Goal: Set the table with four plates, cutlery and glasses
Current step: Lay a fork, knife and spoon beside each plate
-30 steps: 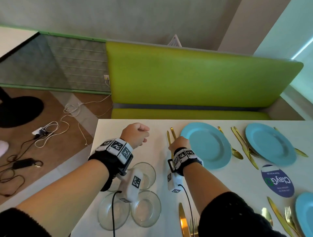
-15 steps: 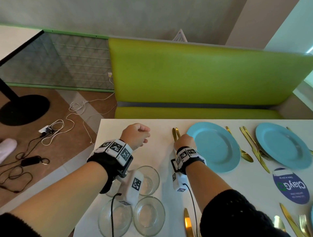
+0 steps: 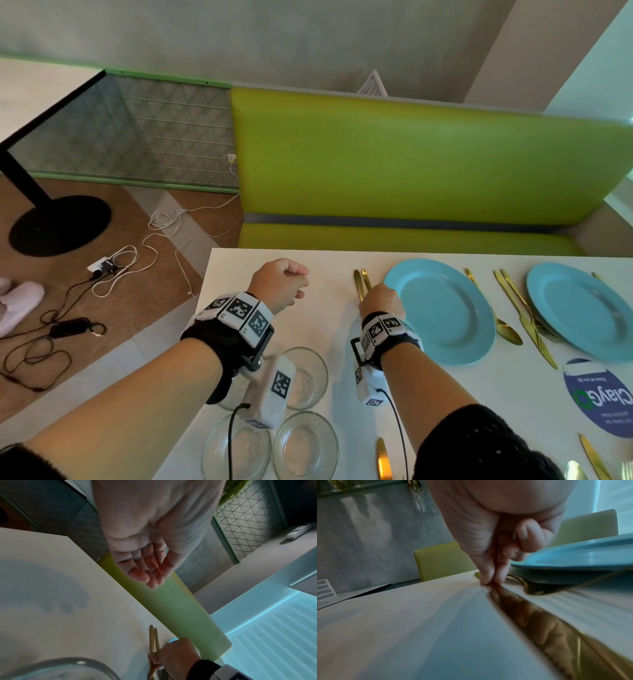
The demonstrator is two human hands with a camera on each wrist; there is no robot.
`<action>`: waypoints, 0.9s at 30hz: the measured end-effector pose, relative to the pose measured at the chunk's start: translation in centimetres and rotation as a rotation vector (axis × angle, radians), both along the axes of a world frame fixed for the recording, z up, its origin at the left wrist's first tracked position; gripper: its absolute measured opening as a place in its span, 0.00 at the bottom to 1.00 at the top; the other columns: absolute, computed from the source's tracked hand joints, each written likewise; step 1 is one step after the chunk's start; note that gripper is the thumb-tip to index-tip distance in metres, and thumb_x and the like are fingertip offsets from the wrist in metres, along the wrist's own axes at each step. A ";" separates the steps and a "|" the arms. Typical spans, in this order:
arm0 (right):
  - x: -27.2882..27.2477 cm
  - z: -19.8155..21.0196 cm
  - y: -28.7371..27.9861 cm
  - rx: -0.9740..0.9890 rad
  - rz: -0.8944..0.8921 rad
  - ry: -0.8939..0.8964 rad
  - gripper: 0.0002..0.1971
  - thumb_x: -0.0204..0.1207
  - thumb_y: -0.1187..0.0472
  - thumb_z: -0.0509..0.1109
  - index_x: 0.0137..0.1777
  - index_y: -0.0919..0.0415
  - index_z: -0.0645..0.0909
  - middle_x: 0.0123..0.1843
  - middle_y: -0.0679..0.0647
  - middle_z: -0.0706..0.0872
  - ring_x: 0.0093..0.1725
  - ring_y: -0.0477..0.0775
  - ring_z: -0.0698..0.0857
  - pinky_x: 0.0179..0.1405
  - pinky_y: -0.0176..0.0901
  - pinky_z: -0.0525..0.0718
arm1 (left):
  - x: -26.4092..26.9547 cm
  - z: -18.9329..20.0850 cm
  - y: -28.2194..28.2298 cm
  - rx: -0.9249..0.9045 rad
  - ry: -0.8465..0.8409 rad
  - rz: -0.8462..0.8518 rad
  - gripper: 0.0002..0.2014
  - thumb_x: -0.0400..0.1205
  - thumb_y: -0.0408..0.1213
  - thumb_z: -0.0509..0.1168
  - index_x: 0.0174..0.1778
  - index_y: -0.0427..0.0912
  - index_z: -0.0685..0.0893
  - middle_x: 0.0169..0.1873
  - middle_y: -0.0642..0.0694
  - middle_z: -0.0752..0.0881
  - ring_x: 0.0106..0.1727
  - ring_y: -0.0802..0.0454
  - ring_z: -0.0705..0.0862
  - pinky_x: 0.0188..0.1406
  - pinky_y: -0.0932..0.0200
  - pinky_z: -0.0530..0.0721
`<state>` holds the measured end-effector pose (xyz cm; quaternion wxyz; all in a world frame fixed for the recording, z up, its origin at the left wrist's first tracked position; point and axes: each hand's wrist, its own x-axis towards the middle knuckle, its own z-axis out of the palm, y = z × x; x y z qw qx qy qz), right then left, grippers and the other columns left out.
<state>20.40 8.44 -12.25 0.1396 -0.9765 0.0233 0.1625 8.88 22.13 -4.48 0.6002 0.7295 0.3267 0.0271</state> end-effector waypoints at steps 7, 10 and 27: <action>-0.9 1.9 -1.6 0.041 -0.004 -0.029 0.09 0.79 0.65 0.62 0.50 0.65 0.84 0.52 0.59 0.88 0.53 0.61 0.88 0.48 0.46 0.85 | -1.5 1.2 -0.3 -0.001 -0.021 0.008 0.10 0.79 0.29 0.64 0.36 0.49 0.79 0.35 0.52 0.82 0.31 0.57 0.82 0.29 0.66 0.78; -2.1 3.6 -3.3 0.053 0.000 -0.062 0.09 0.78 0.62 0.63 0.39 0.64 0.80 0.43 0.57 0.84 0.46 0.59 0.85 0.42 0.43 0.80 | -2.5 2.2 -1.1 -0.003 -0.047 -0.011 0.10 0.79 0.29 0.64 0.36 0.49 0.79 0.35 0.52 0.82 0.31 0.56 0.82 0.29 0.65 0.78; -21.7 4.8 -11.4 0.159 0.068 0.101 0.12 0.72 0.54 0.75 0.53 0.58 0.88 0.56 0.53 0.89 0.58 0.51 0.86 0.58 0.37 0.82 | -18.5 1.0 -11.0 -0.040 0.067 -0.427 0.07 0.79 0.31 0.64 0.37 0.47 0.78 0.34 0.51 0.83 0.30 0.57 0.82 0.25 0.69 0.79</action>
